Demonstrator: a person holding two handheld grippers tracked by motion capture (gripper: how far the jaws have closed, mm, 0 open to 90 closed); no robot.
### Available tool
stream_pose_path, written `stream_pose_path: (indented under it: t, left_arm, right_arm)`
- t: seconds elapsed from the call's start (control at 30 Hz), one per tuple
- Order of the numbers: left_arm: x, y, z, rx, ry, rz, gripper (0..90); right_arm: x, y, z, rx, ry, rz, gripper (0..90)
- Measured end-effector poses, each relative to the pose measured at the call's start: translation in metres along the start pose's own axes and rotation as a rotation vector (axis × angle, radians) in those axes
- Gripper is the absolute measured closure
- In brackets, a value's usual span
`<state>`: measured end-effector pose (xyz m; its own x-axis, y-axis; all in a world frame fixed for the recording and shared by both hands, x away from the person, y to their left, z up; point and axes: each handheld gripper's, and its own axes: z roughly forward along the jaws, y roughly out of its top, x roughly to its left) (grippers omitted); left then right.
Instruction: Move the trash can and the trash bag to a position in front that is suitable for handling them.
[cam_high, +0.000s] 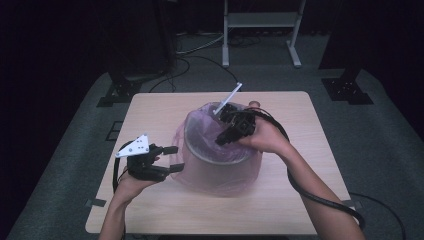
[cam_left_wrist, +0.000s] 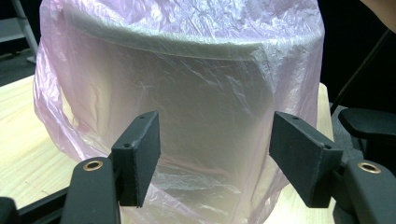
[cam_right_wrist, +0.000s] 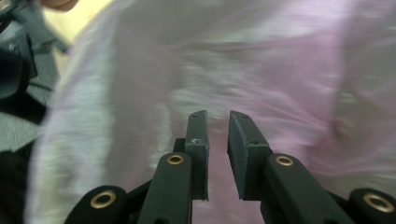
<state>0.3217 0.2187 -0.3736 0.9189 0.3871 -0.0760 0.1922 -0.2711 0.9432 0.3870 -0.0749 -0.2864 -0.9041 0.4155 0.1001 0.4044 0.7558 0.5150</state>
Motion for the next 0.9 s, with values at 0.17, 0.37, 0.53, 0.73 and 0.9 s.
stream_pose_path:
  t: [0.17, 0.37, 0.53, 0.73, 0.9]
  left_arm:
    - [-0.001, 0.001, 0.0, -0.005, 0.0, -0.003, 32.6]
    - [-0.003, 0.001, 0.001, -0.004, -0.005, -0.001, 32.6]
    - [-0.002, 0.001, 0.002, -0.004, -0.006, -0.005, 32.6]
    - [-0.002, 0.001, 0.003, 0.0, -0.009, -0.003, 32.6]
    - [-0.002, 0.002, 0.002, -0.001, -0.008, 0.002, 32.6]
  right_arm:
    - [0.023, -0.003, 0.002, -0.006, 0.018, -0.046, 78.5]
    - [0.041, -0.006, 0.003, -0.005, 0.047, -0.084, 80.0]
    - [0.046, -0.006, 0.004, -0.005, 0.06, -0.093, 82.3]
    - [0.049, -0.007, 0.003, -0.019, 0.102, -0.093, 82.1]
    - [0.032, -0.003, -0.004, -0.019, 0.058, -0.054, 80.7]
